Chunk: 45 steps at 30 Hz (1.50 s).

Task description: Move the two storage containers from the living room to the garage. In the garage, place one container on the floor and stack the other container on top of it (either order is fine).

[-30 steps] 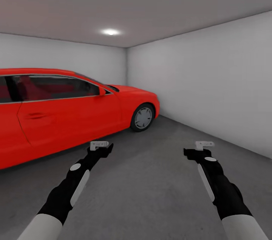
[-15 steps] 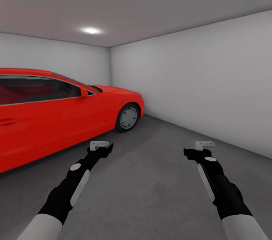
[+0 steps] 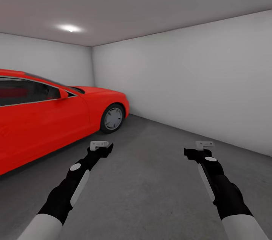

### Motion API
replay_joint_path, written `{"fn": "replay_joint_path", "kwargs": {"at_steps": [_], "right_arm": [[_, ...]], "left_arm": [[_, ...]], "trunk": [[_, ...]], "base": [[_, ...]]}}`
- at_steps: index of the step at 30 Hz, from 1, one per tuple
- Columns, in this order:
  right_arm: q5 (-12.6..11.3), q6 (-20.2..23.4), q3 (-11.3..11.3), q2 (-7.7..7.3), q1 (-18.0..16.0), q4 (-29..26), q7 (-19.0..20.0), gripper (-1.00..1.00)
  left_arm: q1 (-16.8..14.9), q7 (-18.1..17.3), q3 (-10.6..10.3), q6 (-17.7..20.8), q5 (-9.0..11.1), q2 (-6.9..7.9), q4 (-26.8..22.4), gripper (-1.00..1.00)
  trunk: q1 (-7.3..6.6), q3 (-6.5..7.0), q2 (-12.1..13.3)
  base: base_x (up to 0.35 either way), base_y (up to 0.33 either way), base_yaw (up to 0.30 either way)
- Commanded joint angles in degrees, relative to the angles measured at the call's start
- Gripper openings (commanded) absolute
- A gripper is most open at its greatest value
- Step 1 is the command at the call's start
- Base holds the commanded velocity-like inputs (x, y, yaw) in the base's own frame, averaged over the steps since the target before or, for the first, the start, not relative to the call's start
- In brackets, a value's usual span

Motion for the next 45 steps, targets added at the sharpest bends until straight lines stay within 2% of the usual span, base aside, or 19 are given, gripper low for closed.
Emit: {"fn": "replay_joint_path", "kwargs": {"at_steps": [1, 9, 12, 21, 45], "right_arm": [[0.0, 0.3, 0.1, -0.01, 0.0, 0.0, -0.2, 1.00], [0.0, 0.3, 0.0, -0.06, 0.0, 0.0, -0.2, 1.00], [0.0, 0.3, 0.0, -0.11, 0.0, 0.0, -0.2, 1.00], [0.0, 0.3, 0.0, -0.16, 0.0, 0.0, -0.3, 1.00], [0.0, 0.4, 0.0, -0.17, 0.0, 0.0, -0.3, 1.00]], "left_arm": [[0.0, 0.0, -0.1, 0.4, 0.6, 0.05, -0.1, 1.00], [0.0, 0.0, -0.1, 0.3, 0.5, 0.05, 0.0, 1.00], [0.0, 0.0, -0.1, 0.2, 0.6, 0.05, 1.9, 1.00], [0.0, 0.0, -0.1, -0.5, 0.6, 0.05, 3.9, 1.00], [0.0, -0.1, 0.0, -0.5, 0.6, 0.05, 4.1, 1.00]], "trunk": [[0.01, -0.08, -0.1], [0.01, -0.08, -0.1], [0.01, -0.08, -0.1], [0.01, -0.46, -0.1], [0.01, -2.61, -0.1]], "base": [[0.000, 0.000, -0.287], [0.000, 0.000, -0.286], [0.000, 0.000, -0.194], [0.000, 0.000, -0.031], [0.000, 0.000, -0.001]]}}
